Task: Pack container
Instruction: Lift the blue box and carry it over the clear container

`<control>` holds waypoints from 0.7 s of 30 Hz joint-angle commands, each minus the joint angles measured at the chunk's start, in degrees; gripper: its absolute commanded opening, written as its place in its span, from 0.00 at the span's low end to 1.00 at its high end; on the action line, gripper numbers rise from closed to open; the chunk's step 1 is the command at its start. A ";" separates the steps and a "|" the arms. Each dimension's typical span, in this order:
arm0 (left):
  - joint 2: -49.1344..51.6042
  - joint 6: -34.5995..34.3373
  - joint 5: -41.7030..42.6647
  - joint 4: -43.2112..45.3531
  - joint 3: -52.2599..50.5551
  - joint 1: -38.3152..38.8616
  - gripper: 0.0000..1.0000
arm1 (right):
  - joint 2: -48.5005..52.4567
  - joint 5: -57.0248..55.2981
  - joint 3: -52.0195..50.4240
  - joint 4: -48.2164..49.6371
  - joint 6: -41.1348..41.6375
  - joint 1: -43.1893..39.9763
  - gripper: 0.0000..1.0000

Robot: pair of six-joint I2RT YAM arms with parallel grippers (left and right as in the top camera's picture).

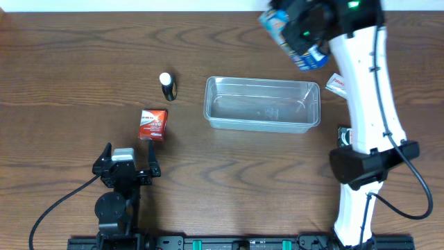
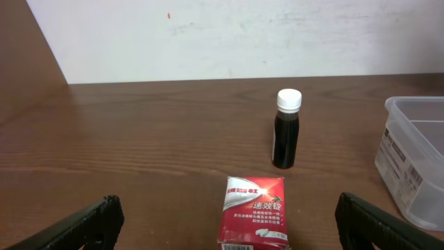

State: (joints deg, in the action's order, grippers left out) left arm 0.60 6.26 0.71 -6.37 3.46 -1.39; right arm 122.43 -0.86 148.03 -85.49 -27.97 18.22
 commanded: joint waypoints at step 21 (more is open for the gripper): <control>-0.37 0.57 0.33 -0.79 -1.75 0.13 0.98 | -0.26 -0.92 -18.01 -1.29 -22.05 4.17 0.12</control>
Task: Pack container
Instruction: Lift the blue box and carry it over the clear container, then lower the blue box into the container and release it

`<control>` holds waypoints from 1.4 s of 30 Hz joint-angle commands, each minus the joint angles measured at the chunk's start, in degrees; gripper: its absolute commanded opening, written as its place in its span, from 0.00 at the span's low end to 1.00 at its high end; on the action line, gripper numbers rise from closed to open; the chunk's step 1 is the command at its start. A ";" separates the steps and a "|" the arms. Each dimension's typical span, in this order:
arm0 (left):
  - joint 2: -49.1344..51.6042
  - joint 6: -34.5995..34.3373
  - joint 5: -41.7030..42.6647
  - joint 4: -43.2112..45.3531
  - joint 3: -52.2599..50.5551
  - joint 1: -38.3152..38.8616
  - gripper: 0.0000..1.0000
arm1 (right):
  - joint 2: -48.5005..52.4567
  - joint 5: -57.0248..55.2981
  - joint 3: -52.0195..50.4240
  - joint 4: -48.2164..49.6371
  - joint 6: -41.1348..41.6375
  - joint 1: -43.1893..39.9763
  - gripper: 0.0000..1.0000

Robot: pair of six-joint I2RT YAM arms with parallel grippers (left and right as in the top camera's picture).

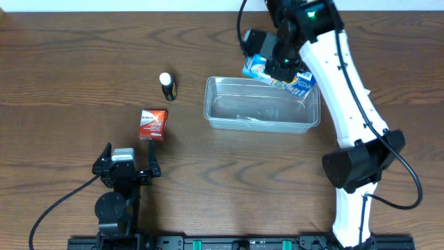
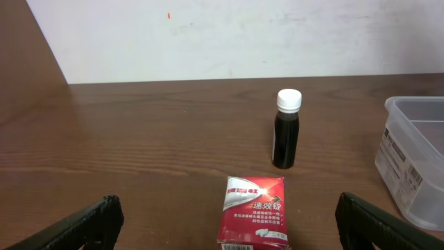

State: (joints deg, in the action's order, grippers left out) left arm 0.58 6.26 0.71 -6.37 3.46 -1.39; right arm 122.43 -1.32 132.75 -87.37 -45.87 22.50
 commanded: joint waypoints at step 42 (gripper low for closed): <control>-0.35 0.57 0.33 -0.76 -1.75 0.13 0.98 | -0.26 0.24 -18.75 13.22 -17.07 -2.54 0.14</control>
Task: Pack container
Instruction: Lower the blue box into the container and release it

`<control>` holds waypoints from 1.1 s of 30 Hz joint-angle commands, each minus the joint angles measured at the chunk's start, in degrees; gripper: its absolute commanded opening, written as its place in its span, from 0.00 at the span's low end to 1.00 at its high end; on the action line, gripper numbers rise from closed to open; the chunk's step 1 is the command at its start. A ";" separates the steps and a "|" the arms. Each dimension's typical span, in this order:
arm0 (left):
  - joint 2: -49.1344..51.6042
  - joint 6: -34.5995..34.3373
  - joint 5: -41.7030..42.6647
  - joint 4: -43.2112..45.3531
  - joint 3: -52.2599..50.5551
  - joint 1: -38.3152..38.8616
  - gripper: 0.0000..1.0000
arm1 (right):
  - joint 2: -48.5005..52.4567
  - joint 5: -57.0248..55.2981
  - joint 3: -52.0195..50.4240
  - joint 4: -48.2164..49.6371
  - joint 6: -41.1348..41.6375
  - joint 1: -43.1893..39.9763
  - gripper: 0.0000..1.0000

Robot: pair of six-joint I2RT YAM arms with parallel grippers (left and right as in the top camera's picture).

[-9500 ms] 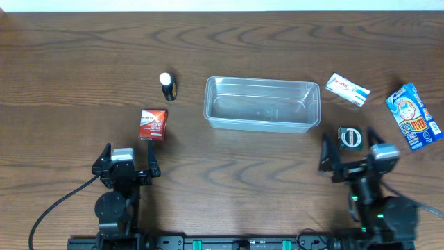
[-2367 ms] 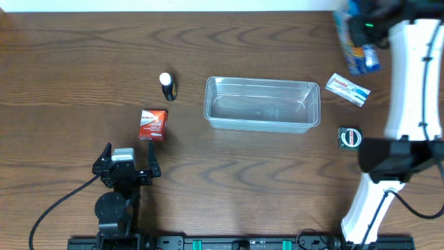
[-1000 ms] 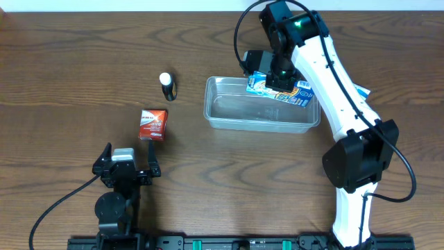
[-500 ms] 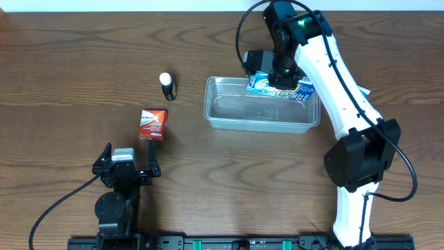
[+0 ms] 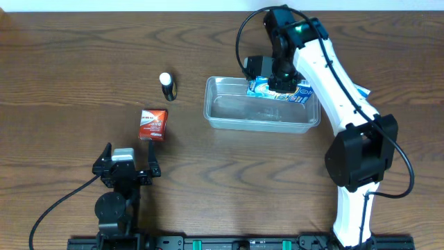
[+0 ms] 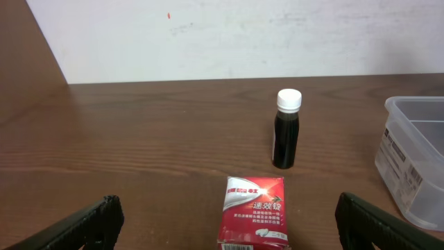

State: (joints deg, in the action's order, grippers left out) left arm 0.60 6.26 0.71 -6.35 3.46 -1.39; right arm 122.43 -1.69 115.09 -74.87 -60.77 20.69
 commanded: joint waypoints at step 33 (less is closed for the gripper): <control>-0.37 0.57 0.33 -0.79 -1.75 0.13 0.98 | -0.26 -1.53 -8.68 11.87 -3.48 -1.66 0.20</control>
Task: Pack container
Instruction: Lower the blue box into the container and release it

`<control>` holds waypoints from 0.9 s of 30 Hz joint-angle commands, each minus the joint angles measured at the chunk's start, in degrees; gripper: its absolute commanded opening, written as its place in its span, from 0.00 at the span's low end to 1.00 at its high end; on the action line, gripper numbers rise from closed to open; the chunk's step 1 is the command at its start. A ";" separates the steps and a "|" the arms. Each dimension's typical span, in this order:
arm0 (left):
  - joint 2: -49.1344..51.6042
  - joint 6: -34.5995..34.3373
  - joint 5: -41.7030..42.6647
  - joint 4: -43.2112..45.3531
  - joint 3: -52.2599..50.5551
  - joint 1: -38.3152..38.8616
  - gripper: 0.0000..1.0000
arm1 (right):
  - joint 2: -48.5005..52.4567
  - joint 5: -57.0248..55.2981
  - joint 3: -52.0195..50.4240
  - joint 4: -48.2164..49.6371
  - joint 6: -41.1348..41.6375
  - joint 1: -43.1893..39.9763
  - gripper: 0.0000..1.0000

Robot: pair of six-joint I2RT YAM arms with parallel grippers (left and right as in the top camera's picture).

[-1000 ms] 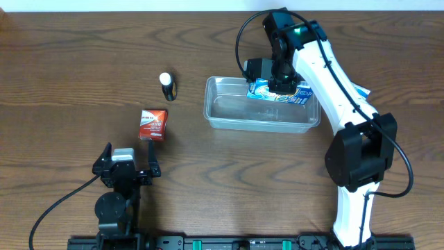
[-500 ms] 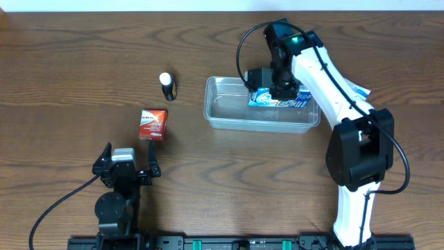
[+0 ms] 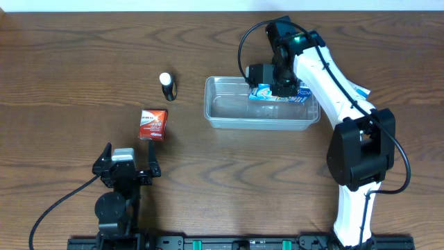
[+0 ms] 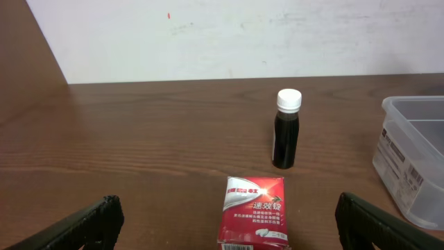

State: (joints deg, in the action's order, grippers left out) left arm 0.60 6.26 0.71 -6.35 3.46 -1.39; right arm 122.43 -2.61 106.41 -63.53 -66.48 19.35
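Note:
The clear plastic container [image 3: 222, 114] lies mid-table, and its left end shows in the left wrist view [image 4: 409, 163]. My right gripper [image 3: 269, 85] reaches down into the container's far right part, shut on a blue and white packet [image 3: 286, 94] that lies low inside against the far wall. A red box [image 3: 152, 123] lies flat left of the container, close ahead of my left gripper [image 4: 229, 226], which is open and holds nothing. The red box [image 4: 254, 217] sits between its fingers' line of view. A dark bottle with a white cap [image 3: 166, 85] stands upright beyond the box [image 4: 287, 130].
A small white packet [image 3: 361, 90] peeks out from behind the right arm, right of the container. The right arm [image 3: 347, 111] stretches from the near right edge over the container's right end. A white wall [image 4: 222, 35] bounds the far side of the table.
The right gripper with the blue packet has sunk a little lower and further right inside the container. The container's left end has shifted slightly. The left arm, red box and bottle are unchanged.
At first the right gripper held the blue packet high, beyond the container's far right corner. Then it was over the container's far rim. Later the packet was down inside the right part of the container, where it is now. The left arm stayed still throughout.

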 commanded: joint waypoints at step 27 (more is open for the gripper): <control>-0.37 0.57 0.33 -0.81 -1.75 0.13 0.98 | -1.09 -3.37 0.04 -1.36 11.76 -0.15 0.52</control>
State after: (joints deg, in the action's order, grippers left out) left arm 0.60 6.26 0.71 -6.35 3.46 -1.39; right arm 122.43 -5.06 106.41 -64.47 -56.77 19.35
